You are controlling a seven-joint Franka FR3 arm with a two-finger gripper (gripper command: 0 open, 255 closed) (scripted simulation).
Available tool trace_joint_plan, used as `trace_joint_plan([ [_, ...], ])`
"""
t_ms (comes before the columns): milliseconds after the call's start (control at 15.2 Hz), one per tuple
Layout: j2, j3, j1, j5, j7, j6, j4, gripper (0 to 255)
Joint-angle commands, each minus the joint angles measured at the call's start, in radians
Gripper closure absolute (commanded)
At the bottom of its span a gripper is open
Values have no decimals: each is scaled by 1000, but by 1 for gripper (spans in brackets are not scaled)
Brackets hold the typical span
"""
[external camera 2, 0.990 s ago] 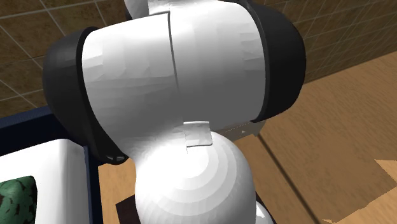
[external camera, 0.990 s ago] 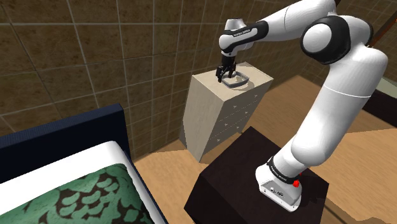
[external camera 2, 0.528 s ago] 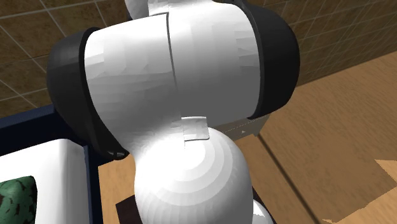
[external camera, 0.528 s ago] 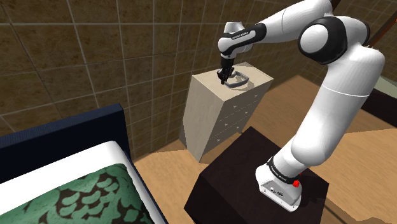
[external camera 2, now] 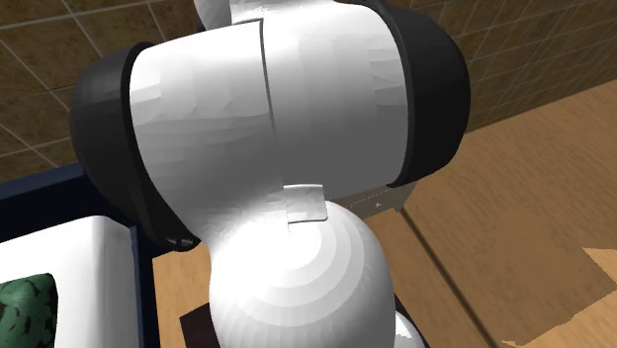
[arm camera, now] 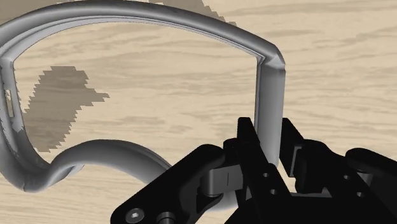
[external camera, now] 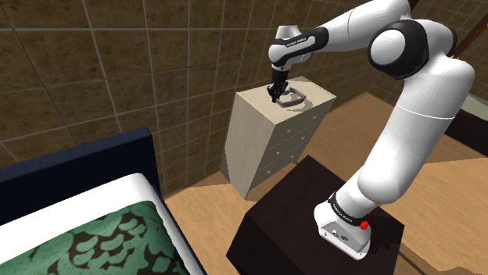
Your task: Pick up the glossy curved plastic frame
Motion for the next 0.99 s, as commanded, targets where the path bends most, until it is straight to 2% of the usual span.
trace_joint_plan([
  [0,-11,-1,1,-2,0,-21,9,255],
  [792,-72,-4,6,-14,-5,-167,97,255],
  [924,-73,-4,7,-14,-5,-169,98,255],
])
